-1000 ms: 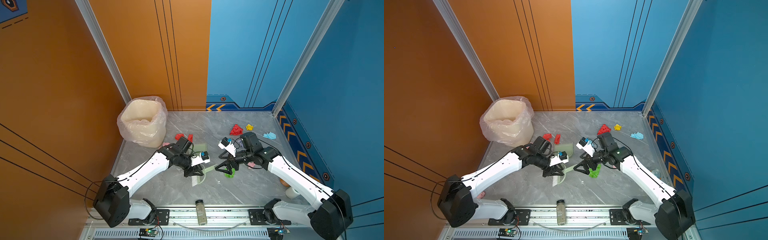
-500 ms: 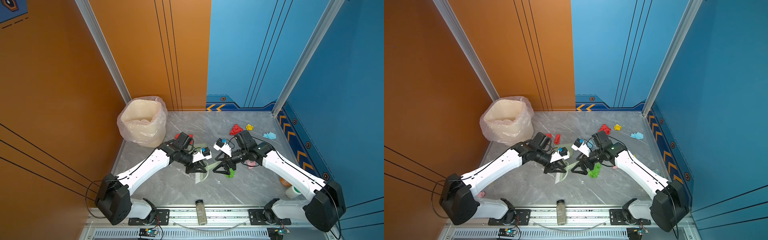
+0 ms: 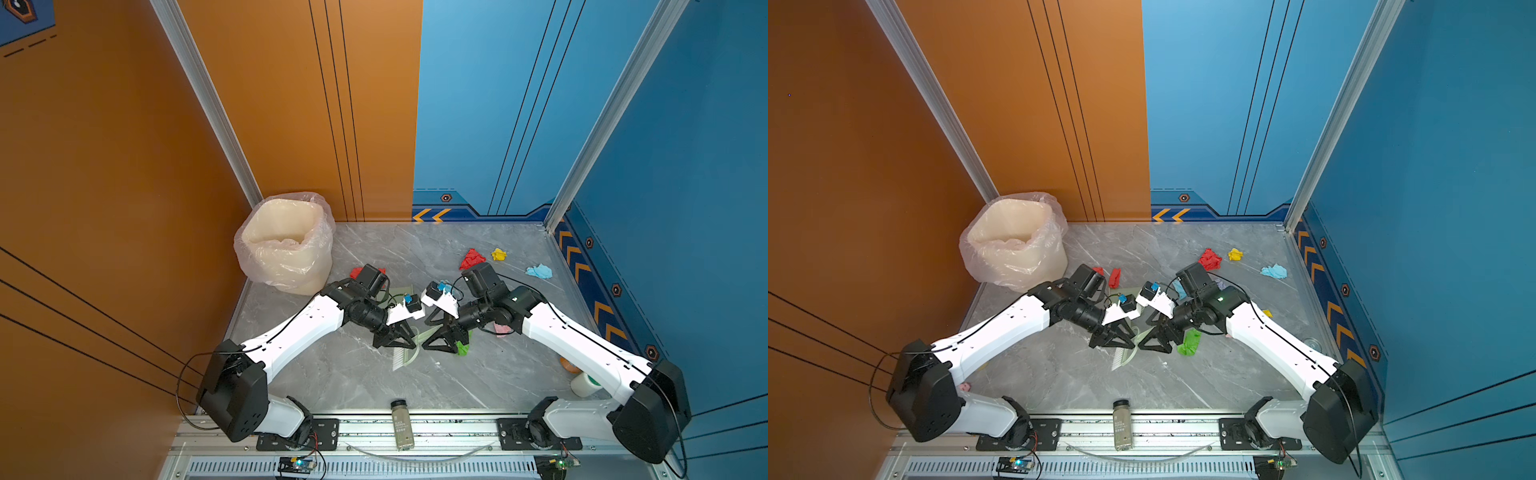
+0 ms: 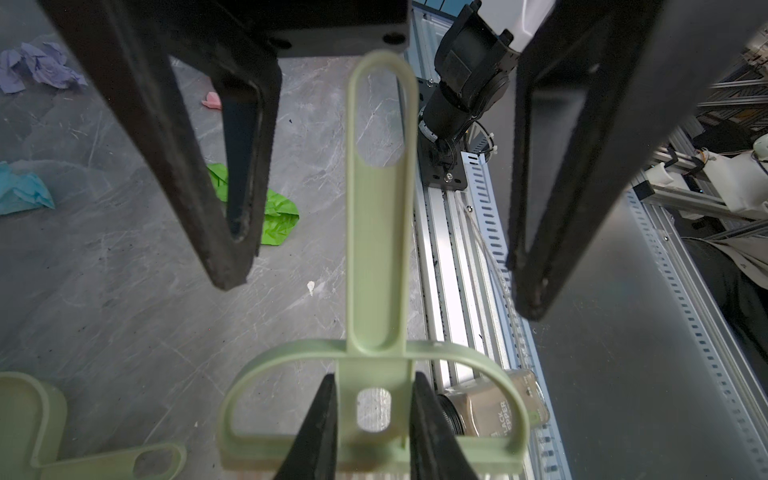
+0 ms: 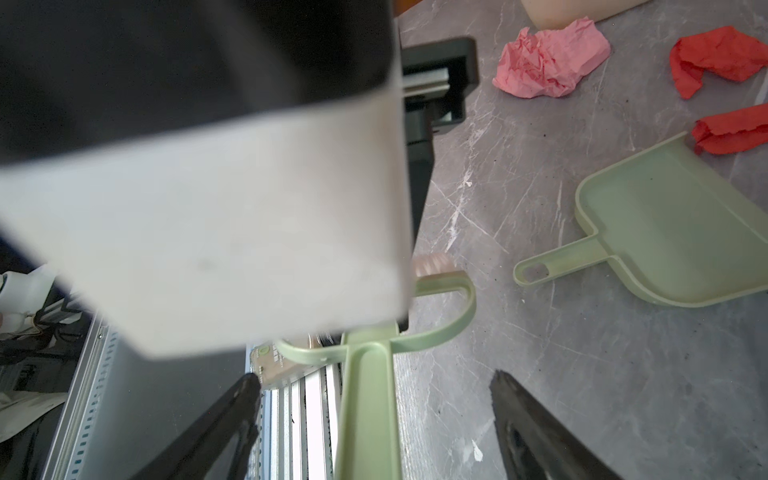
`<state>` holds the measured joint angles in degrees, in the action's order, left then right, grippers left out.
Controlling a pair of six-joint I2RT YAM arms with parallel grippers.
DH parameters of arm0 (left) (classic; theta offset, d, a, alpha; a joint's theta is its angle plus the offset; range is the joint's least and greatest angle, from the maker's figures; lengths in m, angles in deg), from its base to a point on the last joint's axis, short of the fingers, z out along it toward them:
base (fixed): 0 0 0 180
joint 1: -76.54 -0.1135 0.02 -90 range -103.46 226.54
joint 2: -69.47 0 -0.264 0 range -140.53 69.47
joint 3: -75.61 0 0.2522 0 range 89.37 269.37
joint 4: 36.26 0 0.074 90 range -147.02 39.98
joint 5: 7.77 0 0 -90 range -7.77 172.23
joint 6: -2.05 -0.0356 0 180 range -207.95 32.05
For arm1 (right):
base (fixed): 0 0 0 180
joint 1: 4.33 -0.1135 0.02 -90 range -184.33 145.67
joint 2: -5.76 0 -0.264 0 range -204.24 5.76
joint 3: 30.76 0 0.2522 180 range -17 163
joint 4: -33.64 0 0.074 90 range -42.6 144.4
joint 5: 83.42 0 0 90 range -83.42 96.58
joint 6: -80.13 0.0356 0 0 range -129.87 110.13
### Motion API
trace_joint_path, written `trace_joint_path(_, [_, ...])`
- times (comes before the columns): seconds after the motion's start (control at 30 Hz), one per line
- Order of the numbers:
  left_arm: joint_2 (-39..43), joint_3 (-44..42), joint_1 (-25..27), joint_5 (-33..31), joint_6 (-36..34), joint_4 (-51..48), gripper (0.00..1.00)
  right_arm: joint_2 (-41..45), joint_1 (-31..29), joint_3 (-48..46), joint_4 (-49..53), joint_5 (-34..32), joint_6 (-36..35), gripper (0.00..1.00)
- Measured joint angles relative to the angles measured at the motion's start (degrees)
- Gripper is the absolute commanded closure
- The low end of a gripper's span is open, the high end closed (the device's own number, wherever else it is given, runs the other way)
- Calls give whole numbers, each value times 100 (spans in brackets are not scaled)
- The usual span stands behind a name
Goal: Sweep away the paper scraps from the table
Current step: 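Close the right gripper on the brush handle beside the left gripper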
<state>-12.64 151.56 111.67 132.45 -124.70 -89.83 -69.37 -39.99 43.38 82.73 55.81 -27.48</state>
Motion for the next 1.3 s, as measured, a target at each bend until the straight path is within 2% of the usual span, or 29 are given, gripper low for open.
trace_joint_path(0.77, [2, 20, -140, 162, -46, -328, 100, 2, -227, 55, -46, -525, -42, 31])
trace_joint_path(1.3, [57, 20, -129, 254, -46, -232, 100, 251, -374, 33, -195, -708, -15, 34])
